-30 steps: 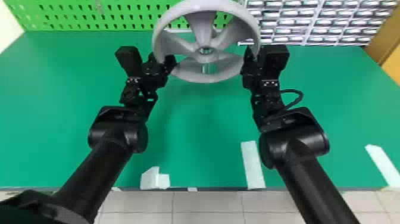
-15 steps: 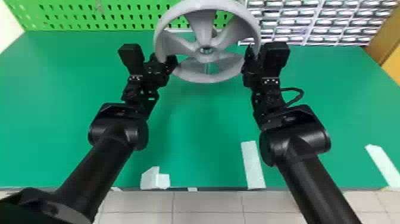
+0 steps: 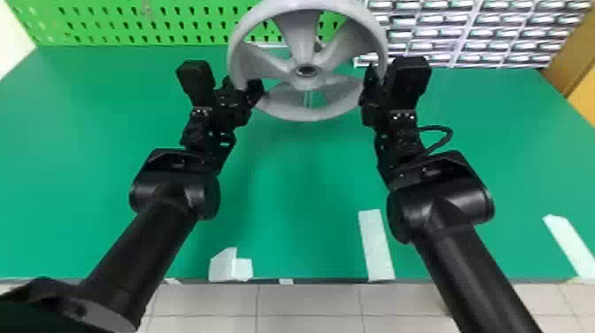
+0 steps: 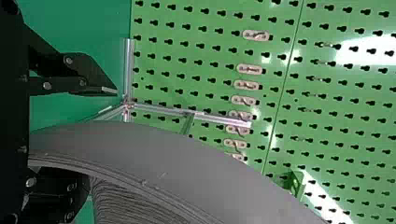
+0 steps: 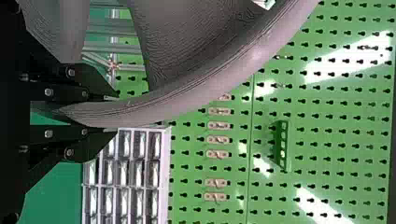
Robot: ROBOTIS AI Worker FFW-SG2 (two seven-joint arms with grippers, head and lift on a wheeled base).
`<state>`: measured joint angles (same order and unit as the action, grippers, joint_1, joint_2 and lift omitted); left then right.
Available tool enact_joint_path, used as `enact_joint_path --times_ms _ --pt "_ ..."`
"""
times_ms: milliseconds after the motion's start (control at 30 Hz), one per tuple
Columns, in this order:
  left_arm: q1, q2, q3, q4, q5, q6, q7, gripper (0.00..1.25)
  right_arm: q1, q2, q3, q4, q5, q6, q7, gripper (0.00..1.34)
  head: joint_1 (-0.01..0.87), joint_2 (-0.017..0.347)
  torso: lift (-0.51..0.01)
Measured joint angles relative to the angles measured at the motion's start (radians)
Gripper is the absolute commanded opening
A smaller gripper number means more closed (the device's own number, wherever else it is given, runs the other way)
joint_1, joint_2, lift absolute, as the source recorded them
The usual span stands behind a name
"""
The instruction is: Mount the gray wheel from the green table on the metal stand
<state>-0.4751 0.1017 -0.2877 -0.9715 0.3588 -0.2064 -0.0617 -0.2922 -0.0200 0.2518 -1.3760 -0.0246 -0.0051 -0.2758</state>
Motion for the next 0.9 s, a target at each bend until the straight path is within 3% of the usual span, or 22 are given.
enact_joint_path --times_ms 900 --pt "-0.017 -0.001 0.015 0.023 -0.017 0.001 0.0 0.38 -0.031 0.0 0.011 0.016 0.0 0.028 0.0 0.17 0.867 0.052 -0.1"
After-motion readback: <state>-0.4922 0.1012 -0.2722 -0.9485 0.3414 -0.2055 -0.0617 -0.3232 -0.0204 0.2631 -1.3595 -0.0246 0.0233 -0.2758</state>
